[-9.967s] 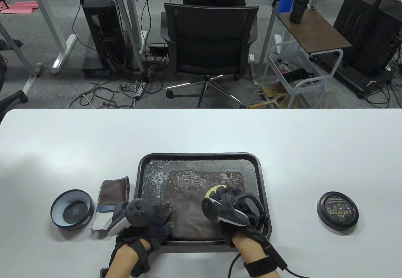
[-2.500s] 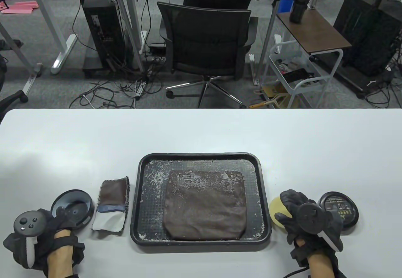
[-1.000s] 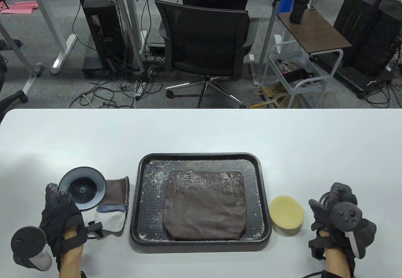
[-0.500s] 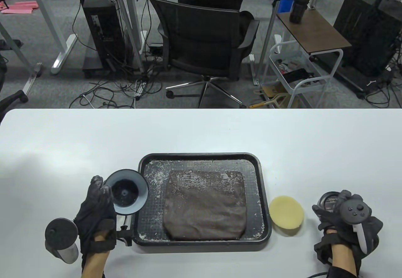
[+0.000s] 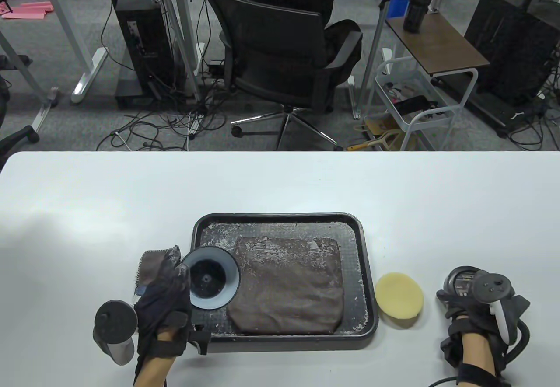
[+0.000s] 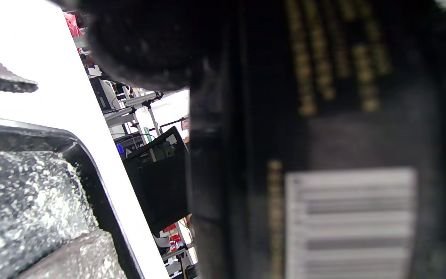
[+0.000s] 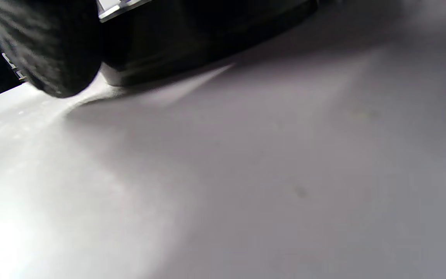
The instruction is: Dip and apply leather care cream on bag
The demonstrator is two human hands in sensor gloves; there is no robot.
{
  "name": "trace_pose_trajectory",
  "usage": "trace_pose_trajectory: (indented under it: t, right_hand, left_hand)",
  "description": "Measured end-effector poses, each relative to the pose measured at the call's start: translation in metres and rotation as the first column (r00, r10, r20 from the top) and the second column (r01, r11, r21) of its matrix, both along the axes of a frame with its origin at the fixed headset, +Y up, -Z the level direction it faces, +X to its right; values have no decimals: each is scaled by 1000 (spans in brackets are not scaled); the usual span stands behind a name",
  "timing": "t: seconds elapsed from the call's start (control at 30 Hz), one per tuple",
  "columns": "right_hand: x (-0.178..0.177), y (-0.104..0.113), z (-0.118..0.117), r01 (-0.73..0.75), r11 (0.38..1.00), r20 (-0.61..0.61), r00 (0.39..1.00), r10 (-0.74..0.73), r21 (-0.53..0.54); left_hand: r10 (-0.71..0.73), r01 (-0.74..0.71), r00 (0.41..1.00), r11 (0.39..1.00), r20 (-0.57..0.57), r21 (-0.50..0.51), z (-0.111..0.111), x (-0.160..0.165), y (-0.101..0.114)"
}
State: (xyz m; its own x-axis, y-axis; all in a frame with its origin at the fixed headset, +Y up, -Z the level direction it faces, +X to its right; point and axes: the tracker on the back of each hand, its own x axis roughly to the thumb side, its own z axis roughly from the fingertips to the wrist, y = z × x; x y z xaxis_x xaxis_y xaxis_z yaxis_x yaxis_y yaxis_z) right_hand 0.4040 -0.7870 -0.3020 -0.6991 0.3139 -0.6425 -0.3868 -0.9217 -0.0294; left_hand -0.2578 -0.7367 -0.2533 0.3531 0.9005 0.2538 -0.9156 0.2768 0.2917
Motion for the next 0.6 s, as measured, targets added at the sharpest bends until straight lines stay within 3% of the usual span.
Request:
trace_pose_trajectory:
  t: [0.23, 0.5, 0.6]
  right_hand:
    - [1, -1, -1, 32, 999, 1, 999, -32, 4]
    - [2, 3, -2, -54, 998, 41, 998, 52, 38]
    - [1, 9, 0, -87, 984, 66, 995, 77, 157]
  left_hand:
    - [-8, 8, 1000, 1000, 6, -5, 0, 2, 0]
    - [-25, 26, 999, 1000, 20, -16, -1, 5, -1]
    - [-30, 30, 999, 999, 25, -24, -1, 6, -2]
